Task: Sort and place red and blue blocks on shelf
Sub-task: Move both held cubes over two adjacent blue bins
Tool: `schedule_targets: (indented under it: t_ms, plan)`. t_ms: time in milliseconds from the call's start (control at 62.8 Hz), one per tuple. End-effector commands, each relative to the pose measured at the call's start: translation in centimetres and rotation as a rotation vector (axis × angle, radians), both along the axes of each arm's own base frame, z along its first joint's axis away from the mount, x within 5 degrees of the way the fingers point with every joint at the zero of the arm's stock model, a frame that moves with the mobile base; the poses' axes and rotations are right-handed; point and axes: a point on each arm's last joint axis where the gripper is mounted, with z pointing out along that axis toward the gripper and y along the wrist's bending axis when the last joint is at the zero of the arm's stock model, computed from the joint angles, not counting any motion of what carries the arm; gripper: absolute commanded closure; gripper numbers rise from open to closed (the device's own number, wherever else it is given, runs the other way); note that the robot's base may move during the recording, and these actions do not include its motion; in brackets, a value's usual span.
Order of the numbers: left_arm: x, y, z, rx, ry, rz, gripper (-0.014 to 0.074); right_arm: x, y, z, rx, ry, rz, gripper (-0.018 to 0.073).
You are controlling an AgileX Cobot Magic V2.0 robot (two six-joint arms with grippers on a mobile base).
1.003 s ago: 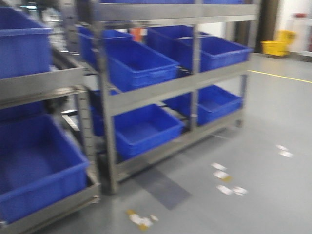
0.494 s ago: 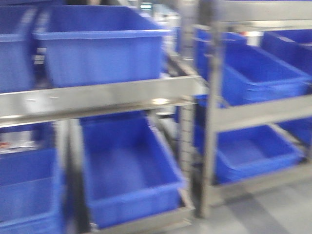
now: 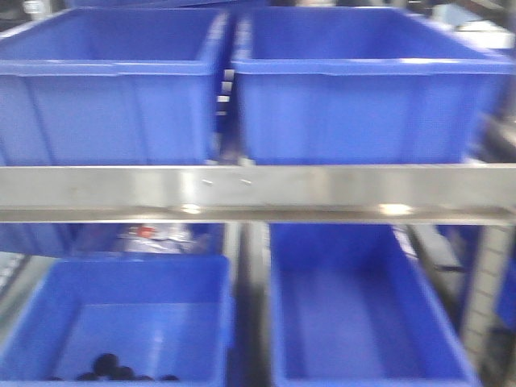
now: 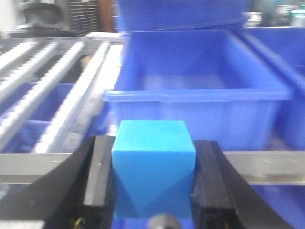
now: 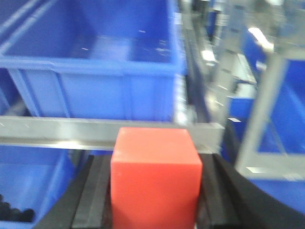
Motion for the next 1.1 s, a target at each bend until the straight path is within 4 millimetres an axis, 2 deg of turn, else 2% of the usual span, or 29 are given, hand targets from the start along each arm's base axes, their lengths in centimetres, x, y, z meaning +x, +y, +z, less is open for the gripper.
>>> schedule_targets:
  t_ms: [0, 1083]
  plan:
    - [-0.04, 0.09, 1.75, -0.005, -0.109, 0.01, 0.0472, 0.04, -0.04, 1.57, -0.004, -0.104, -0.005, 0.0503]
    - [-0.04, 0.09, 1.75, -0.005, -0.109, 0.01, 0.0472, 0.04, -0.04, 1.57, -0.004, -0.104, -0.005, 0.0503]
